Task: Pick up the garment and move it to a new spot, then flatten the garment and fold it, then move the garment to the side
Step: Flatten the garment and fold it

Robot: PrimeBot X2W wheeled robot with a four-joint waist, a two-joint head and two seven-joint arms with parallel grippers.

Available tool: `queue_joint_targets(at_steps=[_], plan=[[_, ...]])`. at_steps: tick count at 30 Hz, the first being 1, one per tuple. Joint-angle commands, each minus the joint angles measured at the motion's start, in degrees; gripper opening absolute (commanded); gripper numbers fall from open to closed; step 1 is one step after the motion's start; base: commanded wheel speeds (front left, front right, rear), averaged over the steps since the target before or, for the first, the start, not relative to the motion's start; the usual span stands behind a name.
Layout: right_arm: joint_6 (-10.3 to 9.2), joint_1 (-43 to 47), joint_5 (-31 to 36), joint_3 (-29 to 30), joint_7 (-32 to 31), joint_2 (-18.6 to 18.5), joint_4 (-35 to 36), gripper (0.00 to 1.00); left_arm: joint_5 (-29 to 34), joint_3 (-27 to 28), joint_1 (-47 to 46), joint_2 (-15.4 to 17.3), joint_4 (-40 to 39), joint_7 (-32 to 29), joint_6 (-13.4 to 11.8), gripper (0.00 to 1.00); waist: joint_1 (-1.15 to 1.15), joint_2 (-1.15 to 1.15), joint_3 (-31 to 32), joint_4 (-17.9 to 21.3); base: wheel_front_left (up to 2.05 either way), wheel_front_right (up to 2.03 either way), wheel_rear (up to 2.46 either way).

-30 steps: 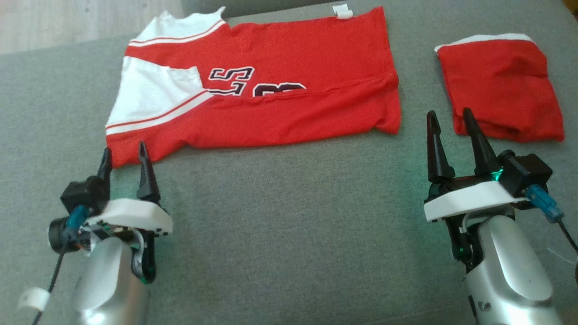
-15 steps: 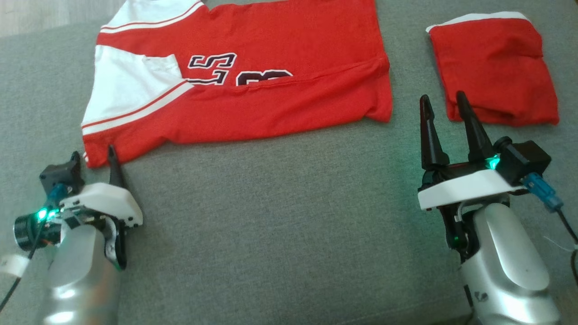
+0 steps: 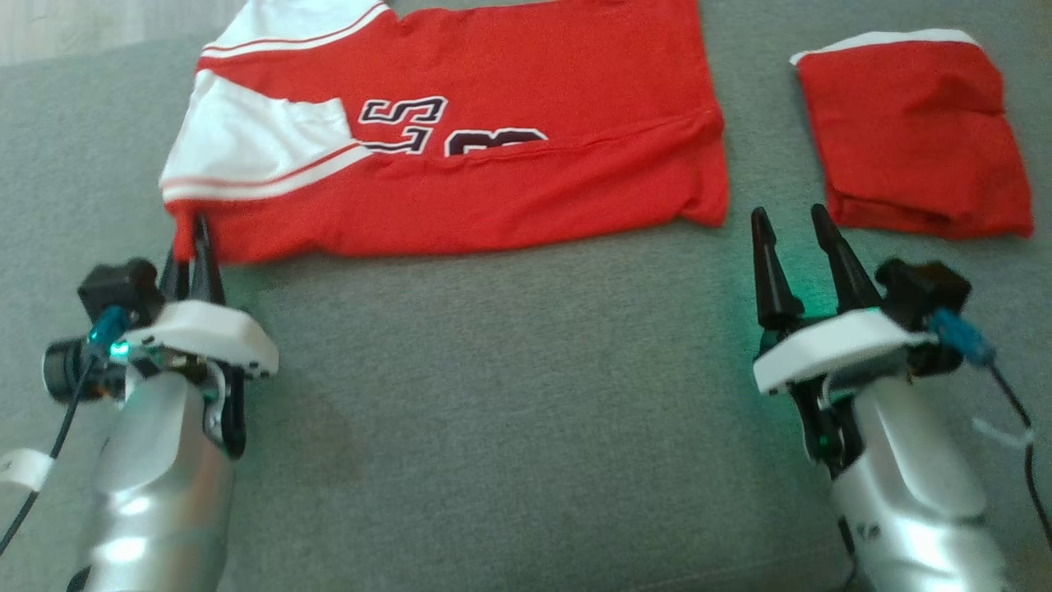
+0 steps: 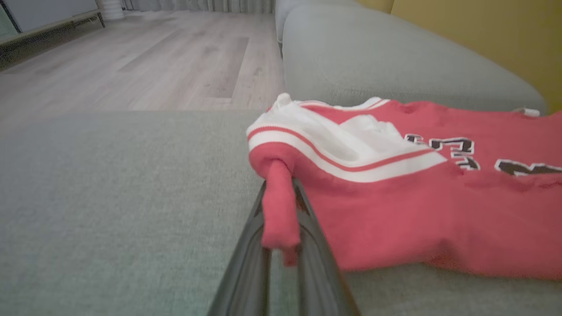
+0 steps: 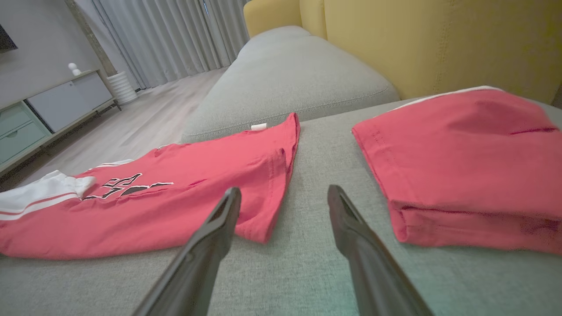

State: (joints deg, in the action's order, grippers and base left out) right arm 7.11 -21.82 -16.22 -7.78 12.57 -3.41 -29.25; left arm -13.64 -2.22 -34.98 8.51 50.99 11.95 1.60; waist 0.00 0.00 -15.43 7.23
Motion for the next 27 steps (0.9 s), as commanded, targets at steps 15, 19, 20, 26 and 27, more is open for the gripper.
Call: queue_joint_targets(at_steps=[15,19,20,26,27], plan=[[0.37,-17.8,-9.8,-1.6,-12.5,0.5,-23.4,1.0,1.9,-2.2,-1.3,-0.1,-14.4,3.0,2.1,0.0,0.0,0.0,-1.4,-5.6,0.0,0.0,0.0],[0.37,-19.9,-10.8,-4.4,-14.1,0.5,-28.0,0.75,2.1,-2.5,-0.8,0.0,-15.3,3.0,2.0,0.0,0.0,0.0,-1.4,-6.1,0.0,0.0,0.0],[0.37,-20.2,-10.9,-5.5,-13.9,0.5,-28.5,0.12,2.1,-2.5,-0.6,0.1,-15.3,3.0,1.9,0.0,0.0,0.0,-1.3,-6.1,0.0,0.0,0.0],[0.37,-21.5,-8.2,-8.7,-9.0,0.5,-31.2,0.0,1.9,-1.8,1.4,1.4,-14.7,3.0,1.6,0.0,0.0,0.0,0.3,-5.1,0.0,0.0,0.0],[0.37,-21.6,-7.7,-8.8,-8.3,0.5,-31.6,0.0,1.8,-1.7,2.0,1.6,-14.6,3.0,1.6,0.0,0.0,0.0,0.8,-4.8,0.0,0.0,0.0]])
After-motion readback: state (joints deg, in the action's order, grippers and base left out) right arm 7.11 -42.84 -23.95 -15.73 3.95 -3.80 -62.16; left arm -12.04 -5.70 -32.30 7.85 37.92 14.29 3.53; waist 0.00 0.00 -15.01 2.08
